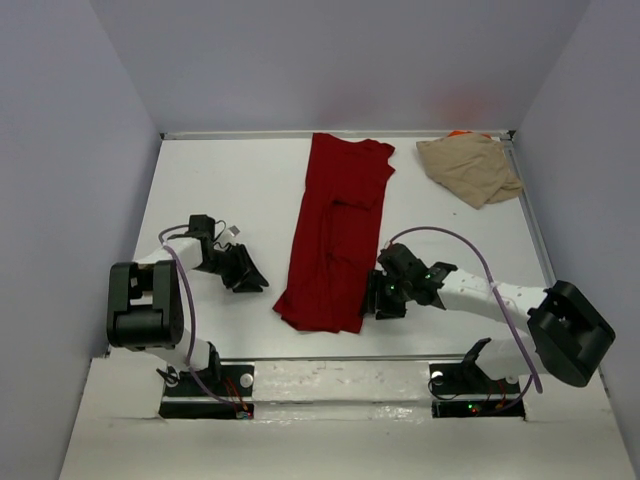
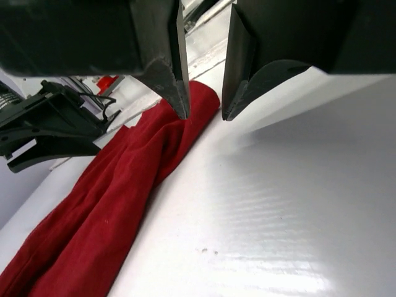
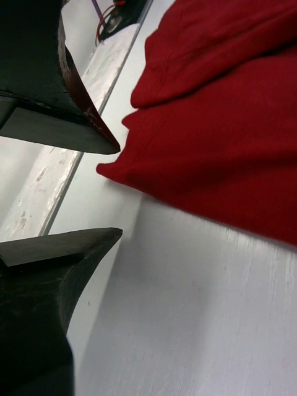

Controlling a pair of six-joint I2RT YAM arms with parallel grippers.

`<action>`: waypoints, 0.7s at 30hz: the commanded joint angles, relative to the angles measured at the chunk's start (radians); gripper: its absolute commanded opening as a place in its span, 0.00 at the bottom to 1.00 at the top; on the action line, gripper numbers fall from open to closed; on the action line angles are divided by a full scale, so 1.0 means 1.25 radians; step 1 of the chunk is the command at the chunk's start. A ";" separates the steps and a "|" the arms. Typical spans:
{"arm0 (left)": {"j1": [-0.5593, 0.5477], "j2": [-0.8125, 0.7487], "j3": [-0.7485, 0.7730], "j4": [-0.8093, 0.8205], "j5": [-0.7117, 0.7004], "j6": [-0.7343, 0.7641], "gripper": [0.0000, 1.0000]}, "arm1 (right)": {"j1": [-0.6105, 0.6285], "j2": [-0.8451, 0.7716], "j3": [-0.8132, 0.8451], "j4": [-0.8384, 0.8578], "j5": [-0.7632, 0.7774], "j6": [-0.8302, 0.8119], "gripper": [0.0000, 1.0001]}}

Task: Fold and stack the t-shirts
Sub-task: Fold the tshirt

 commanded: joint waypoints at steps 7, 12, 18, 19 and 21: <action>-0.094 -0.021 -0.042 0.059 0.039 -0.092 0.36 | -0.012 0.001 0.005 0.054 -0.035 -0.007 0.57; -0.140 -0.014 -0.075 0.126 0.115 -0.132 0.36 | -0.020 -0.018 -0.006 0.082 -0.052 0.002 0.57; -0.156 -0.027 -0.131 0.207 0.181 -0.185 0.26 | -0.052 -0.053 -0.025 0.086 -0.074 0.001 0.57; -0.155 -0.030 -0.132 0.207 0.181 -0.184 0.21 | -0.052 -0.053 -0.032 0.088 -0.079 0.002 0.57; -0.156 -0.031 -0.134 0.208 0.181 -0.183 0.08 | -0.059 -0.051 -0.036 0.087 -0.084 0.002 0.57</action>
